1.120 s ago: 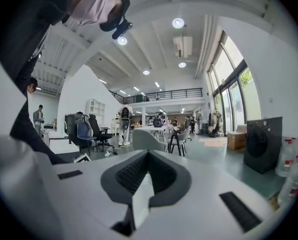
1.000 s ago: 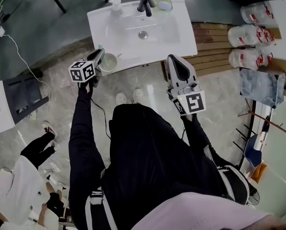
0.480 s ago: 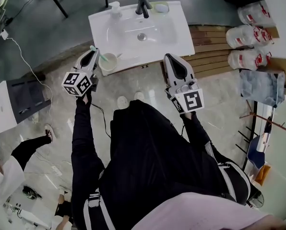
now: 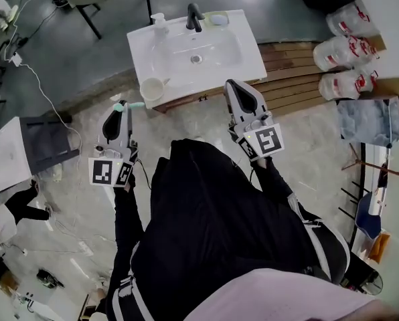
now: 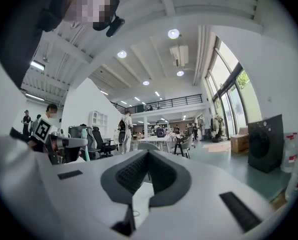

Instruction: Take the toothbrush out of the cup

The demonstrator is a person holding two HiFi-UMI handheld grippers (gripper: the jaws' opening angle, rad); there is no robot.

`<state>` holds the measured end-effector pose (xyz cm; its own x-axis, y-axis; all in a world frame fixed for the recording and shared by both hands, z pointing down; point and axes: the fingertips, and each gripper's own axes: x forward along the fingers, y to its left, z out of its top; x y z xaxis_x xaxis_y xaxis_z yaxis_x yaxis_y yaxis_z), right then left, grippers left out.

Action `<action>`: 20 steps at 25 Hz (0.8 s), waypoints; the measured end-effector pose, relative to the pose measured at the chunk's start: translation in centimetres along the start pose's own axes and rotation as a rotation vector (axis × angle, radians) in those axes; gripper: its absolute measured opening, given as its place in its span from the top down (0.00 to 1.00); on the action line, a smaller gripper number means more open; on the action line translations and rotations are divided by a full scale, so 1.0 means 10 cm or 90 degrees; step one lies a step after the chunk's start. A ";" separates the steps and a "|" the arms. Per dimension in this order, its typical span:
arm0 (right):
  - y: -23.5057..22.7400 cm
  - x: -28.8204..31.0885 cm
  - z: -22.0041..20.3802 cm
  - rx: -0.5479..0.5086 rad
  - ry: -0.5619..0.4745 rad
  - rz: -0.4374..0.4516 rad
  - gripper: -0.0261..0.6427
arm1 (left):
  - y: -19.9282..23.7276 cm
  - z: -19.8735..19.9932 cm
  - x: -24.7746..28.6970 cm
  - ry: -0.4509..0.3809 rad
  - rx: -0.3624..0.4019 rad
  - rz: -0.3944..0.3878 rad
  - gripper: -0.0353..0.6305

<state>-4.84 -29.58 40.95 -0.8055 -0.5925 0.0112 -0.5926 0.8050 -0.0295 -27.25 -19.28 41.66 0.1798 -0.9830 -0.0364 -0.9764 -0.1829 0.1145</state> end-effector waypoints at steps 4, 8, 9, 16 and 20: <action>0.10 -0.20 0.06 0.000 -0.004 0.001 0.96 | -0.23 0.23 -0.27 -0.032 0.025 0.020 0.92; 0.23 -0.32 0.05 0.003 -0.003 0.008 0.96 | -0.40 0.25 -0.38 -0.042 0.046 0.041 0.92; 0.26 -0.33 0.06 0.003 -0.003 0.011 0.96 | -0.43 0.24 -0.39 -0.041 0.043 0.042 0.92; 0.38 -0.36 0.16 -0.020 -0.011 0.024 0.96 | -0.59 0.26 -0.33 -0.041 0.038 0.016 0.92; 0.41 -0.39 0.17 -0.016 -0.014 0.021 0.96 | -0.63 0.29 -0.33 -0.046 0.050 0.010 0.92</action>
<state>-4.13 -24.04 39.11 -0.8245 -0.5658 -0.0107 -0.5658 0.8246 -0.0046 -22.07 -14.80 38.19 0.1587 -0.9815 -0.1068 -0.9858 -0.1634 0.0376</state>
